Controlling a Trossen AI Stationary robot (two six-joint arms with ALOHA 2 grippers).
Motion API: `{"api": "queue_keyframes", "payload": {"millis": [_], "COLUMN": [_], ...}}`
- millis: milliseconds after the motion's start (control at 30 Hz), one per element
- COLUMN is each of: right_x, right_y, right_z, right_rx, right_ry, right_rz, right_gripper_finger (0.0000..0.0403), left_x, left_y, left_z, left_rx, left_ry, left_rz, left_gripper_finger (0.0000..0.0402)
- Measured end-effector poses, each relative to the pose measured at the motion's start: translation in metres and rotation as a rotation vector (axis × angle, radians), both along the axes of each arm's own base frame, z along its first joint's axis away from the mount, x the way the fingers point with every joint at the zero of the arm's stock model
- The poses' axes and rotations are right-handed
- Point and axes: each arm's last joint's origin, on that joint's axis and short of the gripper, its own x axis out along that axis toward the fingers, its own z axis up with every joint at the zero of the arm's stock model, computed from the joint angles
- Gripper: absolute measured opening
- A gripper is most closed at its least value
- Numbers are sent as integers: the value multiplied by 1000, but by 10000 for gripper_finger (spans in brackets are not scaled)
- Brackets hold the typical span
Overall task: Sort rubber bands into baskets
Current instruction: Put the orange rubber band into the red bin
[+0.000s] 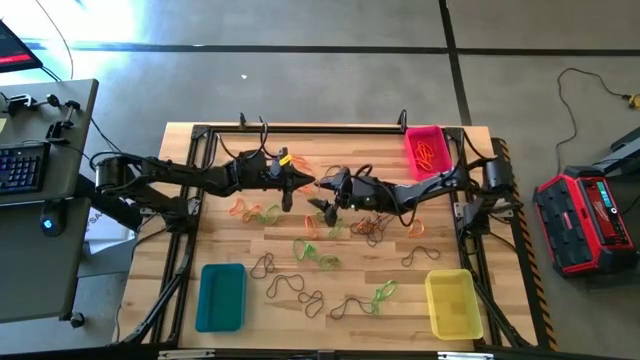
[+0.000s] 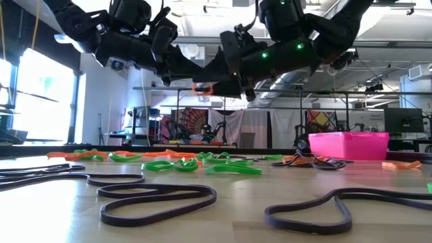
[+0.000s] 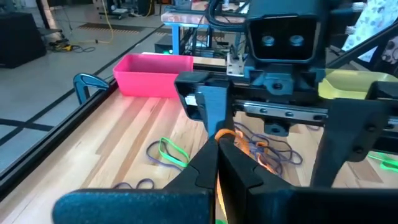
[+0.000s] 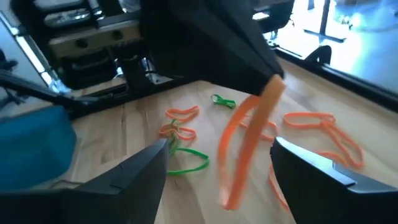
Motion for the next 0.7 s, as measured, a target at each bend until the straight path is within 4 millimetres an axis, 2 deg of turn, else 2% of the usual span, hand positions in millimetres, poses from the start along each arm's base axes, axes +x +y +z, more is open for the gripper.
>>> {"api": "queue_keyframes", "payload": {"millis": [200, 300, 433, 600, 633, 700], "right_x": [0, 0, 0, 0, 0, 0], "right_y": [-1, -1, 0, 2, 1, 1], "right_z": [2, 2, 2, 2, 2, 2], "right_rx": [-39, -40, -39, -38, -38, -29], "right_ry": [-15, -15, -15, -15, -14, -11], "right_rz": [6, 6, -1, 1, -1, -11], "right_gripper_finger": [269, 245, 171, 29, 15, 15], "left_x": [2, 3, 4, 3, 3, 3], "left_y": [-6, -9, -12, -12, -12, -12], "left_z": [2, 5, 5, 4, 4, 4], "left_rx": [-3, 2, 2, 1, 1, 2], "left_ry": [-27, -47, -51, -43, -43, -41], "left_rz": [-36, -50, -58, -58, -58, -58], "left_gripper_finger": [0, 0, 0, 18, 25, 42]}}
